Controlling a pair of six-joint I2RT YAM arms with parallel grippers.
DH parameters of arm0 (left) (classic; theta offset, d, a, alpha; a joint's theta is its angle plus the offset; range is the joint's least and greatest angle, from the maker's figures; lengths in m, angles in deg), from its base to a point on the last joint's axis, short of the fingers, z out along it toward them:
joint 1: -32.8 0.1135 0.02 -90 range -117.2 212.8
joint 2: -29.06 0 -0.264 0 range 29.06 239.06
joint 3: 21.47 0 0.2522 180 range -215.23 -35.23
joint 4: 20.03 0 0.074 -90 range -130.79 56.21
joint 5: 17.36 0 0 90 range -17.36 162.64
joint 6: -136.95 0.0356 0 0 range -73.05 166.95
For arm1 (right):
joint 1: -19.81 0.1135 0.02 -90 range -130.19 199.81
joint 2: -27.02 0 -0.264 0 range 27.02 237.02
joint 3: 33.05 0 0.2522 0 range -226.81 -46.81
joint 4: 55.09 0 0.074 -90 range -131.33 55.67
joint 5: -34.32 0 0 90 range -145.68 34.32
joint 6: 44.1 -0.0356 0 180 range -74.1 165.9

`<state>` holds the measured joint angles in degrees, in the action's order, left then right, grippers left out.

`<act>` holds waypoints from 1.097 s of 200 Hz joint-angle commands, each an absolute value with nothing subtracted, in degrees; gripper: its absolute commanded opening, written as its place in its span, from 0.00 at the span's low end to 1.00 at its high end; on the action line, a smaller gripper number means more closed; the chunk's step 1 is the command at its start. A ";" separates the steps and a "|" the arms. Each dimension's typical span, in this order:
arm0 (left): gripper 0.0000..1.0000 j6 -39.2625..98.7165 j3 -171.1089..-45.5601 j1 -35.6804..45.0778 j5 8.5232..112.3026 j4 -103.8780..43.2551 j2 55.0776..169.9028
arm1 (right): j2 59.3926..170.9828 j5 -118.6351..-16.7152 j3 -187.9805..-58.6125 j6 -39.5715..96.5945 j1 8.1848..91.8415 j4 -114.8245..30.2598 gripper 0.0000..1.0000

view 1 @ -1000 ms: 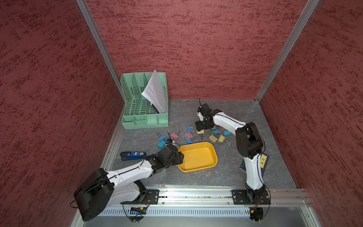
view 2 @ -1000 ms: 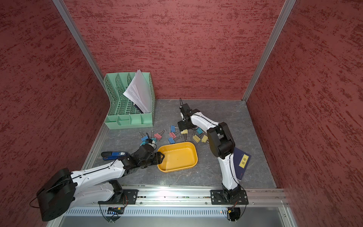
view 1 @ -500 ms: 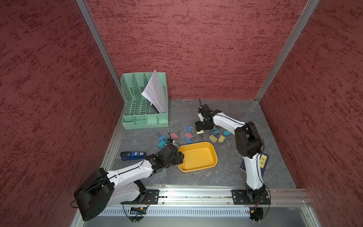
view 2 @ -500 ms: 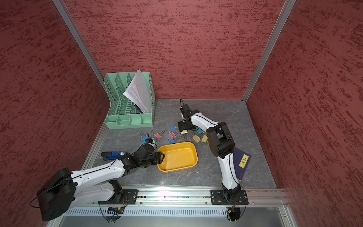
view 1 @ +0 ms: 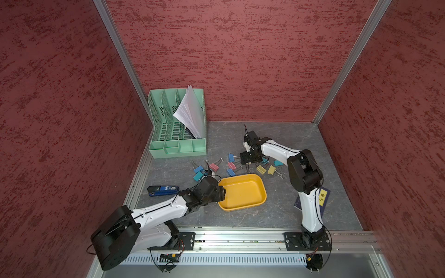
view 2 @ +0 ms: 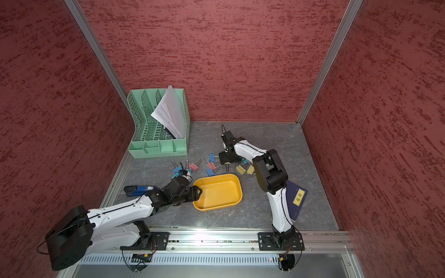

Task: Put the binder clips in the storage box
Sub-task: Pick up the binder clip at the center of the board, then place the binder clip in the storage box.

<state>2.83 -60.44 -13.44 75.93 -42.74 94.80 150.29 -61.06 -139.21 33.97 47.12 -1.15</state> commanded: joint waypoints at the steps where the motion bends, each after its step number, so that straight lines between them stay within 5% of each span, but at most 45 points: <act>1: 0.72 3.57 -61.68 -13.08 75.84 -41.51 95.24 | 150.57 -61.16 -138.97 33.43 47.06 -1.93 0.71; 23: 0.72 3.86 -62.01 -13.09 75.59 -41.57 95.67 | 150.25 -59.73 -141.74 34.39 47.04 -0.47 0.56; 46: 0.72 4.08 -62.55 -13.16 75.68 -41.70 96.03 | 149.57 -58.56 -145.45 35.59 47.05 2.12 0.53; 93: 0.72 4.19 -62.37 -13.13 75.34 -40.68 96.71 | 137.91 -57.48 -142.43 36.05 47.83 4.23 0.52; 157: 0.72 5.64 -63.52 -12.91 74.60 -39.75 98.39 | 111.04 -57.92 -110.74 22.46 61.13 2.85 0.56; 219: 0.72 7.50 -64.70 -12.15 73.32 -38.12 100.76 | 113.53 -54.91 -103.02 17.95 64.10 -5.38 0.58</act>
<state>5.76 -63.13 -12.63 74.14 -39.68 99.95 112.74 -57.33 -102.44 20.68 63.65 0.43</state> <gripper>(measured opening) 0.720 0.576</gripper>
